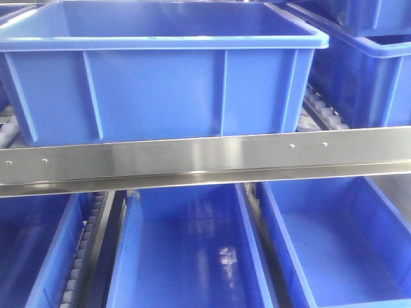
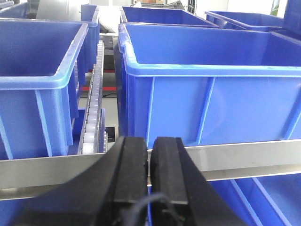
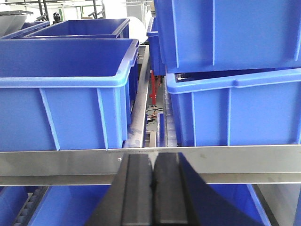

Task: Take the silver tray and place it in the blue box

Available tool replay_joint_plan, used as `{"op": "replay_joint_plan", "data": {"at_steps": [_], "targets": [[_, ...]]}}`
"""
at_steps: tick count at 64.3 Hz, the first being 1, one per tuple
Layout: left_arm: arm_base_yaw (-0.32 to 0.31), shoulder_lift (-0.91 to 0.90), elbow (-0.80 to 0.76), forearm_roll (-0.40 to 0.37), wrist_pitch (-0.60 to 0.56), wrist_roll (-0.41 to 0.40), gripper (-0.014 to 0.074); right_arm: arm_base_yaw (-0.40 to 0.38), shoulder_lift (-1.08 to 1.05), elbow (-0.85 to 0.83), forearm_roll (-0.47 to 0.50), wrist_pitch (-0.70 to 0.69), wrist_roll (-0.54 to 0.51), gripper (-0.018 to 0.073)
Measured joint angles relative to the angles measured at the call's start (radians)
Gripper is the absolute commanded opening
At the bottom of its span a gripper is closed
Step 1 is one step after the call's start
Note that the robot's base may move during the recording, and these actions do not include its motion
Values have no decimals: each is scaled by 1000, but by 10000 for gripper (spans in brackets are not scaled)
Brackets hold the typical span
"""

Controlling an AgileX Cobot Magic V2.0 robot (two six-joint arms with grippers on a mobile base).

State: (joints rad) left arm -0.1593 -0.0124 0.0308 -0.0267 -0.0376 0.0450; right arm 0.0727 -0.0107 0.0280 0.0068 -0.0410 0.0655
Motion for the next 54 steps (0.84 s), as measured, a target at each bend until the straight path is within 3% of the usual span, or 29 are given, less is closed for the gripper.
{"op": "replay_joint_plan", "data": {"at_steps": [54], "targets": [[0,0,0,2,0,13,10,0,0,0,0,0,0,49]]}}
